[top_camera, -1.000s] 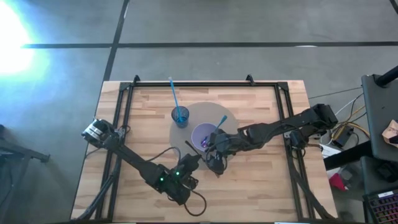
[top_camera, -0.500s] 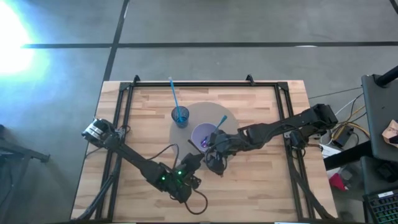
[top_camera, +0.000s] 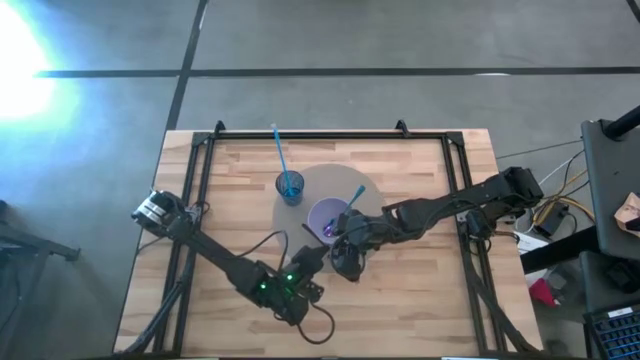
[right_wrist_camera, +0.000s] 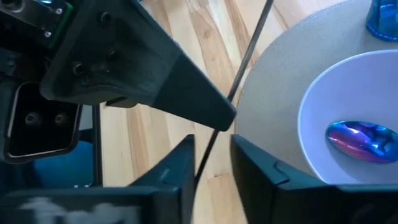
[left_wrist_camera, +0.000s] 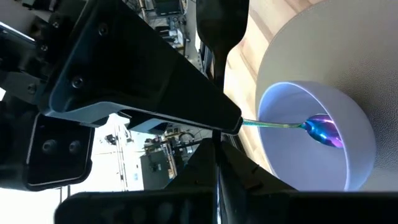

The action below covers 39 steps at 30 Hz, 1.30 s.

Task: Pick & Place Utensil
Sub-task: Put the black fork into the purple bowl

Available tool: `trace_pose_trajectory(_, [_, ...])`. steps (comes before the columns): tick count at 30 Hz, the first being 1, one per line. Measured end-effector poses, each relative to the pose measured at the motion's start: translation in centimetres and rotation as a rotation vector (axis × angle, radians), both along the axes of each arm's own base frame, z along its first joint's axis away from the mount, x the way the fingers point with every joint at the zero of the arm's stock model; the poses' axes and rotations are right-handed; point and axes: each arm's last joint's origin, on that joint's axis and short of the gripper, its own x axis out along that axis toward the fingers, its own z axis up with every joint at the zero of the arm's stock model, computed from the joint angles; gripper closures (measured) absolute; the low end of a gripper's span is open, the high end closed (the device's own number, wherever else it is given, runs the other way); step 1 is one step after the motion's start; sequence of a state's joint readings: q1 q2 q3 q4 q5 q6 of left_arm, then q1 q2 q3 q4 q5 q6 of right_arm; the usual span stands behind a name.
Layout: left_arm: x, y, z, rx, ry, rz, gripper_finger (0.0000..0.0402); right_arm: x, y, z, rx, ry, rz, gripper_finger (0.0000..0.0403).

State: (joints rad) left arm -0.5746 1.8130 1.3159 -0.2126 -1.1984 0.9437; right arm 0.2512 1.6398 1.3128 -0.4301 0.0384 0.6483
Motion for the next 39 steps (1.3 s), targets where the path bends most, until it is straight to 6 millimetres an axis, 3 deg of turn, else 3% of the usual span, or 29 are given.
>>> trace_pose_trajectory(7, [-0.02, 0.0, -0.01, 0.003, 0.002, 0.001, 0.0399, -0.04, 0.02, -0.05, 0.007, 0.007, 0.011, 0.0387])
trace_pose_trajectory(20, [-0.04, 0.01, -0.09, 0.003, 0.003, 0.001, 0.0386, -0.04, -0.01, -0.05, -0.006, 0.004, 0.012, 0.0392])
trace_pose_trajectory(31, [-0.03, 0.0, -0.3, -0.026, 0.014, -0.023, 0.0308, -0.23, -0.1, -0.26, -0.031, 0.03, 0.002, 0.0392])
trace_pose_trajectory(39, [-0.12, 0.16, -0.04, -0.099, -0.136, 0.086, 0.0232, -0.66, -0.23, -0.66, -0.05, 0.09, -0.002, 0.0392])
